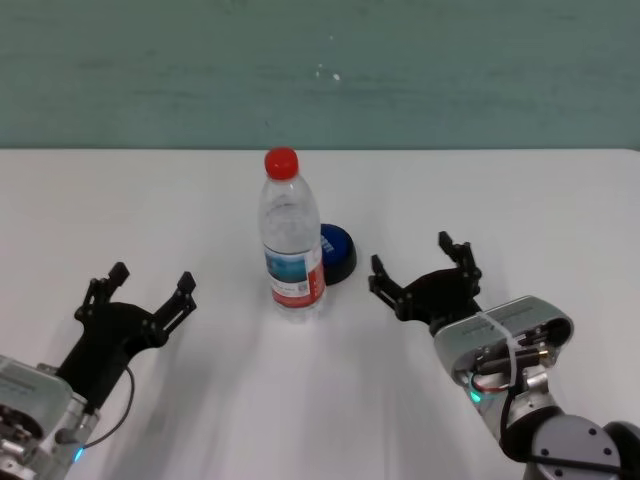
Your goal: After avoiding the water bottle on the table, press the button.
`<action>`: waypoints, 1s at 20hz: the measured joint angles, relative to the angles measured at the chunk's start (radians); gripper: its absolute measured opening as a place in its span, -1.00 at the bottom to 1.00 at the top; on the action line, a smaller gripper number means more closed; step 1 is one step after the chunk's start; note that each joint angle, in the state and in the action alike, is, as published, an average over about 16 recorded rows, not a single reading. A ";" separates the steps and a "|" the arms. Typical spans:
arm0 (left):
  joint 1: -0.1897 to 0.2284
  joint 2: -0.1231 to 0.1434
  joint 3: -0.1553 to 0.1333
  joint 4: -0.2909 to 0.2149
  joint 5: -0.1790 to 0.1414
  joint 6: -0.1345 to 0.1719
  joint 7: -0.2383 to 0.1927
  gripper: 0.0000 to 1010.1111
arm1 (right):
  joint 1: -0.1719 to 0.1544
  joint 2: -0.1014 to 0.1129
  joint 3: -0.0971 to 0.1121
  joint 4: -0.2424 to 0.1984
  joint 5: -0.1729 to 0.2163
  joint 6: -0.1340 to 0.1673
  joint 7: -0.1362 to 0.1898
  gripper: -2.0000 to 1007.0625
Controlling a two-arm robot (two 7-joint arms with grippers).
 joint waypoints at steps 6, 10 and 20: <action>0.000 0.000 0.000 0.000 0.000 0.000 0.000 1.00 | -0.027 -0.013 0.001 -0.004 -0.012 -0.018 0.007 0.99; 0.000 0.000 0.000 0.000 0.000 0.000 0.000 1.00 | -0.037 -0.019 0.001 -0.003 -0.015 -0.026 0.012 0.99; 0.000 0.000 0.000 0.000 0.000 0.000 0.000 1.00 | -0.041 -0.020 0.001 -0.002 -0.016 -0.030 0.014 0.99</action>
